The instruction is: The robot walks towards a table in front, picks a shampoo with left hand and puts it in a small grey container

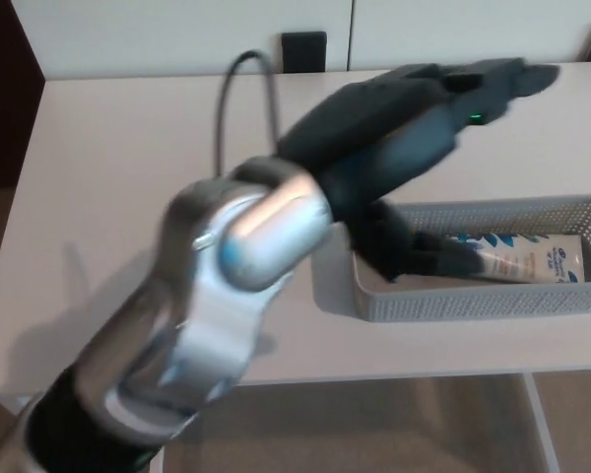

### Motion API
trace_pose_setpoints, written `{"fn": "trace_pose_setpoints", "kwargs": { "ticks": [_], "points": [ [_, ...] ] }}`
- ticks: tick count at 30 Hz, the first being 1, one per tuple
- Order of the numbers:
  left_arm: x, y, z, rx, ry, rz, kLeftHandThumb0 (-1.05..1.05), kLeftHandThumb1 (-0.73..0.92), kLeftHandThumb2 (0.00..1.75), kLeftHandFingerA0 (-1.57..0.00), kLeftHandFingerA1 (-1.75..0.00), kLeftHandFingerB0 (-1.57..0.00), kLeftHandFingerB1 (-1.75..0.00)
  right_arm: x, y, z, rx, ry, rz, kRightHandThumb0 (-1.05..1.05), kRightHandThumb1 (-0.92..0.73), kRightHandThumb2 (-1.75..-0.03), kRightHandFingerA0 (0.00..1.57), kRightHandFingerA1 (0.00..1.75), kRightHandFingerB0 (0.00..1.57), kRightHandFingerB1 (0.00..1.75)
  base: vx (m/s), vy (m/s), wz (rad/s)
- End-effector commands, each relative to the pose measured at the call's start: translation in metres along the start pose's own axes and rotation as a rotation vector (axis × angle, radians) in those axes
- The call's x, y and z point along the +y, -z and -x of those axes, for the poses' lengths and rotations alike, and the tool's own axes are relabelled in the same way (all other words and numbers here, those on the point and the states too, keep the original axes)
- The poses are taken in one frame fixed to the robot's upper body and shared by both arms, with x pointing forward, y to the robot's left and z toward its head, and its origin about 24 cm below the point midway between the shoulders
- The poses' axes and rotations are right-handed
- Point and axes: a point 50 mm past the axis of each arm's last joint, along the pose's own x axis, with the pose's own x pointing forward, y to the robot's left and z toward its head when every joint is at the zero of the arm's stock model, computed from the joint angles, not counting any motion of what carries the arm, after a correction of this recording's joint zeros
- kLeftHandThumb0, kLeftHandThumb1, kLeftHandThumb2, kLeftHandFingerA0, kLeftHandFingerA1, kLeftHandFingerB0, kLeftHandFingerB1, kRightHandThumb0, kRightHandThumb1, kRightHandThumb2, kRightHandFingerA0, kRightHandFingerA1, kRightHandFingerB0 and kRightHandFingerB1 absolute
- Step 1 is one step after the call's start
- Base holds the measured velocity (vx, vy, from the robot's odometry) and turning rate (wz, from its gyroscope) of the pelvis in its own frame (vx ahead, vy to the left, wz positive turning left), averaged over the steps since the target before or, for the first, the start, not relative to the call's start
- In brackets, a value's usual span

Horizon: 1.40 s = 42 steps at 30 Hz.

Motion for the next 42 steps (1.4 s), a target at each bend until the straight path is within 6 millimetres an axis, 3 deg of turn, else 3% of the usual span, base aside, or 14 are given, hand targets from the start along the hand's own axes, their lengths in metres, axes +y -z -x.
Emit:
{"fn": "trace_pose_setpoints", "kwargs": {
  "ticks": [1,5,6,8,9,15,20,21,27,28,29,37,41,42],
  "points": [
    [0.018,-0.017,0.137,-0.197,-0.045,0.018,-0.61,0.42,0.71,-0.15,-0.40,-0.11,-0.37,-0.004,0.033,0.010,0.087,0.003,-0.038,-0.31,-0.67,-0.60,0.63,0.46,0.54,0.40,0.00,0.000,0.00],
    [0.012,0.000,0.178,-0.039,-0.077,0.079,-0.64,0.42,0.73,-0.16,-0.40,-0.12,-0.38,-0.002,0.040,0.012,0.117,0.008,-0.055,-0.29,-0.67,-0.59,0.67,0.47,0.56,0.41,0.00,0.000,0.00],
    [0.008,0.011,0.200,0.037,-0.108,0.138,-0.30,0.28,0.87,-0.07,-0.52,-0.06,-0.50,0.000,0.045,0.014,0.125,0.012,-0.058,-0.31,-0.69,-0.61,0.68,0.46,0.56,0.40,0.00,0.000,0.00],
    [0.001,0.026,0.234,0.128,-0.168,0.209,-0.30,0.28,0.87,-0.07,-0.51,-0.06,-0.50,0.001,0.050,0.016,0.131,0.020,-0.061,-0.31,-0.70,-0.61,0.69,0.45,0.55,0.40,0.00,0.000,0.00],
    [-0.007,0.035,0.248,0.169,-0.204,0.254,-0.61,0.42,0.71,-0.20,-0.41,-0.13,-0.36,0.001,0.049,0.015,0.130,0.028,-0.066,-0.30,-0.70,-0.61,0.68,0.45,0.54,0.40,0.00,0.000,0.00],
    [-0.057,0.056,0.324,0.443,-0.299,0.415,-0.58,0.43,0.72,-0.19,-0.41,-0.15,-0.38,0.013,0.067,0.022,0.180,0.028,-0.100,-0.30,-0.72,-0.61,0.65,0.44,0.53,0.39,0.00,0.000,0.00],
    [-0.075,0.065,0.352,0.604,-0.248,0.431,-0.59,0.43,0.73,-0.20,-0.43,-0.17,-0.39,0.008,0.070,0.024,0.178,0.047,-0.099,-0.34,-0.70,-0.61,0.72,0.56,0.54,0.42,0.00,0.000,0.00],
    [-0.079,0.067,0.358,0.642,-0.209,0.442,-0.56,0.54,0.57,-0.29,-0.33,-0.26,-0.29,0.008,0.072,0.025,0.182,0.047,-0.103,-0.35,-0.70,-0.62,0.71,0.52,0.54,0.41,0.00,0.000,0.00],
    [-0.091,0.092,0.382,0.838,0.185,0.710,-0.48,0.42,0.72,-0.58,-0.53,-0.50,-0.48,0.011,0.081,0.030,0.200,0.038,-0.099,-0.33,-0.69,-0.61,0.70,0.48,0.55,0.41,0.00,0.000,0.00],
    [-0.094,0.098,0.386,0.866,0.211,0.732,-0.36,0.46,0.54,-0.69,-0.46,-0.56,-0.40,0.011,0.080,0.030,0.194,0.038,-0.099,-0.34,-0.70,-0.62,0.70,0.50,0.55,0.42,0.00,0.000,0.00],
    [-0.099,0.109,0.392,0.926,0.222,0.746,-0.47,0.40,0.70,-0.63,-0.55,-0.50,-0.48,0.011,0.080,0.030,0.191,0.038,-0.101,-0.32,-0.71,-0.62,0.69,0.48,0.55,0.41,0.00,0.000,0.00],
    [-0.128,0.166,0.418,1.262,0.193,0.669,-0.52,0.44,0.75,-0.65,-0.57,-0.52,-0.51,0.008,0.078,0.028,0.194,0.048,-0.095,-0.32,-0.71,-0.61,0.71,0.48,0.55,0.41,0.00,0.000,0.00],
    [-0.156,0.200,0.417,1.497,0.048,0.638,-0.43,0.47,0.75,-0.57,-0.64,-0.29,-0.47,0.008,0.078,0.028,0.188,0.044,-0.115,-0.31,-0.71,-0.61,0.72,0.50,0.55,0.42,0.00,0.000,0.00],
    [-0.161,0.206,0.417,1.549,-0.025,0.699,-0.37,0.60,0.58,-0.50,-0.50,-0.32,-0.35,0.009,0.078,0.028,0.192,0.043,-0.117,-0.32,-0.71,-0.60,0.70,0.48,0.55,0.41,0.00,0.000,0.00]
  ]
}}
